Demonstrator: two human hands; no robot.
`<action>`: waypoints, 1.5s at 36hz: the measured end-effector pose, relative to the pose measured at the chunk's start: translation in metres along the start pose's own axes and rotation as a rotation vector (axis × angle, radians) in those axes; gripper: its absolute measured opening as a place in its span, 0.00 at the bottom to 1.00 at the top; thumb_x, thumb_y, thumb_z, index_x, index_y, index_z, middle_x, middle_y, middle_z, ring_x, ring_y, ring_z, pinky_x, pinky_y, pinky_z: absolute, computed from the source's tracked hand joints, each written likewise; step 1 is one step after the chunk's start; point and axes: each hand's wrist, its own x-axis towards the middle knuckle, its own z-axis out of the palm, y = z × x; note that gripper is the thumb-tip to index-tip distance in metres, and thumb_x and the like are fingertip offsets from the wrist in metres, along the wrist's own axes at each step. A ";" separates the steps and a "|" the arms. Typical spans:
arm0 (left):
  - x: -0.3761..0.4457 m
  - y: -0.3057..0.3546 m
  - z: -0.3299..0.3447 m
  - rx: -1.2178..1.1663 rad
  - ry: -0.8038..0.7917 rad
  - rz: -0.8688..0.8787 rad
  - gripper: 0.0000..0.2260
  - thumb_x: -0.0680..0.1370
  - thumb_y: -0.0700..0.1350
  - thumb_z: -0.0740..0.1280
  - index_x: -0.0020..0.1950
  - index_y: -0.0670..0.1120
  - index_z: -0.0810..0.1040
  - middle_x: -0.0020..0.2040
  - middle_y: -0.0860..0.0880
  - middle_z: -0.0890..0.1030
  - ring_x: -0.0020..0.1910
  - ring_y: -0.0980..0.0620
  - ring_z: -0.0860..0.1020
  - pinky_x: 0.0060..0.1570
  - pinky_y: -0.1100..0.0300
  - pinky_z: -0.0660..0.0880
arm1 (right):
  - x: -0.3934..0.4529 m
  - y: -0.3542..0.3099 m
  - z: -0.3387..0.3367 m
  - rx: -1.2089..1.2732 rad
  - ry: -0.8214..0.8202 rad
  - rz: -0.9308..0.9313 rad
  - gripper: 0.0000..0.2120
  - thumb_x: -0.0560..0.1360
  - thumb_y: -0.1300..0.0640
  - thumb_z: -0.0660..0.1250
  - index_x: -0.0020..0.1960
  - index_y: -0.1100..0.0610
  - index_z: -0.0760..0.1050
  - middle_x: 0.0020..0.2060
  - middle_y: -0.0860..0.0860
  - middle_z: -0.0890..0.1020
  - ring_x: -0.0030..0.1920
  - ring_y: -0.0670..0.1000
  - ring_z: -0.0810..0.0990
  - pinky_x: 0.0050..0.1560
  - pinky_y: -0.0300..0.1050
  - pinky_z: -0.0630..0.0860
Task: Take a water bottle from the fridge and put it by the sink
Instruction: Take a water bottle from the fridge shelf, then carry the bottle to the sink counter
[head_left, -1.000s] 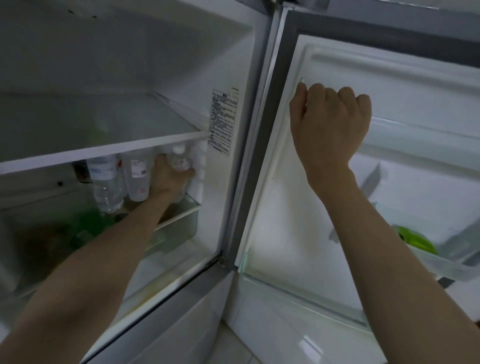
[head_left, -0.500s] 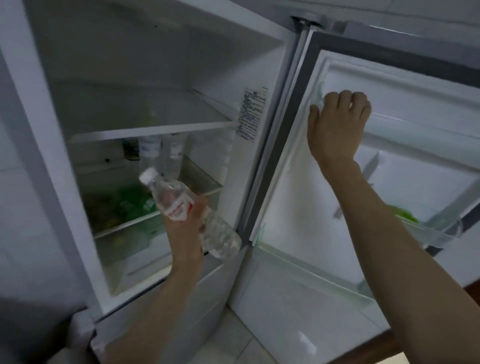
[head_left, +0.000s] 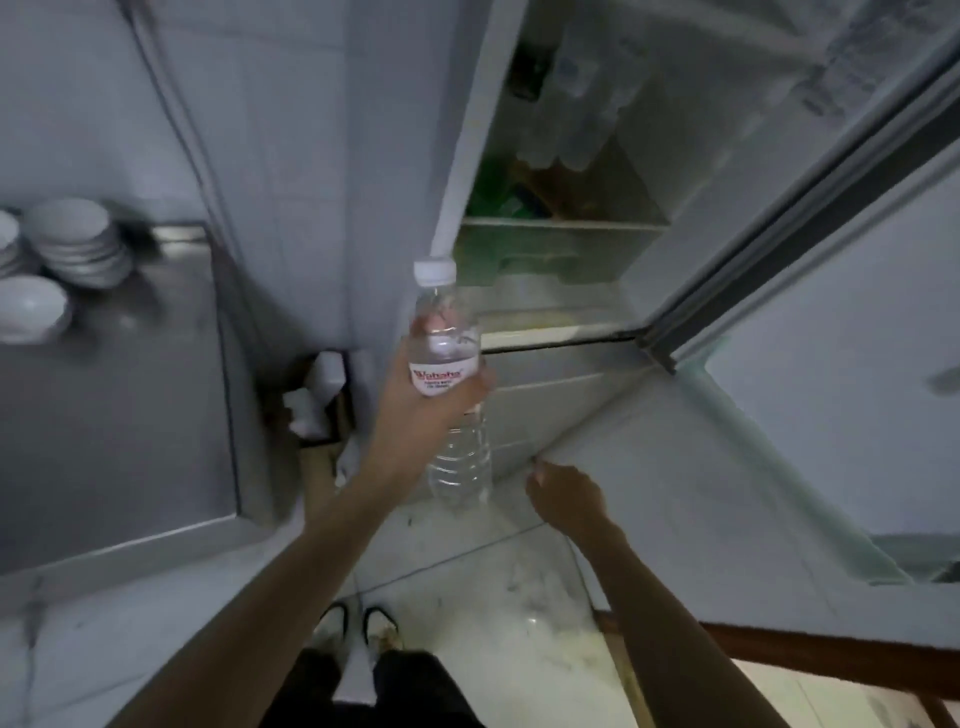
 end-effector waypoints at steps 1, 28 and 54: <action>-0.008 -0.002 -0.018 0.019 0.024 0.002 0.32 0.64 0.55 0.80 0.65 0.43 0.82 0.51 0.44 0.89 0.47 0.51 0.88 0.47 0.58 0.84 | -0.005 -0.001 0.027 -0.038 -0.084 -0.014 0.16 0.84 0.49 0.56 0.61 0.58 0.77 0.59 0.59 0.82 0.60 0.60 0.81 0.60 0.49 0.77; -0.501 -0.114 -0.286 -0.223 1.768 0.048 0.32 0.64 0.56 0.80 0.64 0.42 0.81 0.54 0.47 0.90 0.55 0.43 0.89 0.55 0.53 0.85 | -0.239 -0.349 0.306 -0.754 -0.769 -1.065 0.13 0.81 0.52 0.58 0.55 0.57 0.78 0.54 0.55 0.83 0.55 0.58 0.81 0.55 0.48 0.77; -0.955 -0.084 -0.674 -0.315 2.160 0.135 0.31 0.66 0.55 0.80 0.66 0.48 0.78 0.56 0.47 0.87 0.54 0.48 0.88 0.55 0.55 0.85 | -0.579 -0.708 0.536 -1.281 -0.558 -1.107 0.10 0.78 0.59 0.60 0.38 0.57 0.70 0.35 0.54 0.77 0.35 0.53 0.74 0.38 0.44 0.66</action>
